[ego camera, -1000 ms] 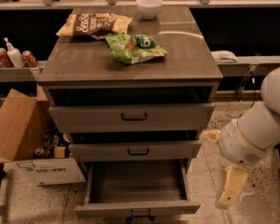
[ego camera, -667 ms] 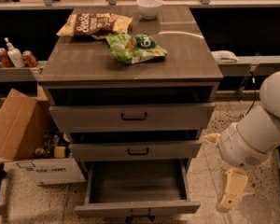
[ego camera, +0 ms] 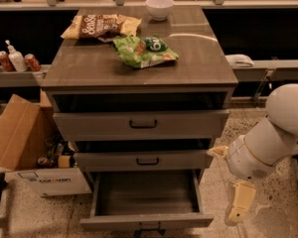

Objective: Close bottom drawer

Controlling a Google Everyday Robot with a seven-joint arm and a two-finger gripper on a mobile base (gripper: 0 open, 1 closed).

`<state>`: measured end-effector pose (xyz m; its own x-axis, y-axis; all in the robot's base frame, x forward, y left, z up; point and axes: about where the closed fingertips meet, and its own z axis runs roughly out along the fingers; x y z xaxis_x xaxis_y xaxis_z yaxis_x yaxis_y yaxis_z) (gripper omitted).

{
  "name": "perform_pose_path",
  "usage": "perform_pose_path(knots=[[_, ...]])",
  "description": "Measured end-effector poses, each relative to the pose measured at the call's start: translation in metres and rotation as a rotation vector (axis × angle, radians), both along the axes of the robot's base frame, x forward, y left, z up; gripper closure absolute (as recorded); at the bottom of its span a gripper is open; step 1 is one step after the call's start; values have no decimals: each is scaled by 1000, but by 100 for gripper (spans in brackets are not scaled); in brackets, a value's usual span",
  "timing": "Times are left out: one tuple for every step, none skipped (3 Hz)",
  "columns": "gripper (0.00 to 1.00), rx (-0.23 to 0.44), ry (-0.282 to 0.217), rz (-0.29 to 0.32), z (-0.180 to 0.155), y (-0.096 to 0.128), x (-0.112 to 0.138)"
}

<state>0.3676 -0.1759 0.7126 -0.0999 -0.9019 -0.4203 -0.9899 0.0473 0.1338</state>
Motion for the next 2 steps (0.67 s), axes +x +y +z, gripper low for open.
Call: perform_pose_path(knots=[[0, 27, -8, 46, -35, 11, 7], [0, 72, 11, 83, -72, 30, 13]])
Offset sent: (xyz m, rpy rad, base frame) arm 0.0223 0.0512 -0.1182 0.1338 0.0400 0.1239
